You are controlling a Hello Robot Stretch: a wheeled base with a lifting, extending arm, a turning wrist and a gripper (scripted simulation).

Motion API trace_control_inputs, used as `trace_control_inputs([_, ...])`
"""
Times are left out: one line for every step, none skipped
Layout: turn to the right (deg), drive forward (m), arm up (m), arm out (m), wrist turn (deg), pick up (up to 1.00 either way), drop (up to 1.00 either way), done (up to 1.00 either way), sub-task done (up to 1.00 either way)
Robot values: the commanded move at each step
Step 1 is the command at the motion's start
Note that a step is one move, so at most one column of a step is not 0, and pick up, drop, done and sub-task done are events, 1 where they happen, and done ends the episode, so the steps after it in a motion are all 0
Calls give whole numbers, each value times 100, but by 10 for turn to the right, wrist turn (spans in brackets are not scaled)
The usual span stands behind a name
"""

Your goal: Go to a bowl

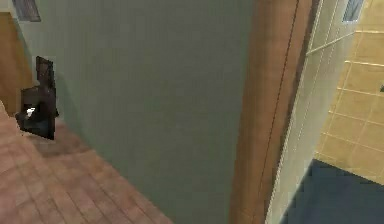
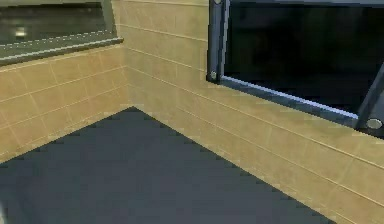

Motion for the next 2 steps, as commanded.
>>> trace_control_inputs([-450,0,0,0,0,0,0,0,0])
trace_control_inputs([-30,0,0,0,0,0,0,0,0])
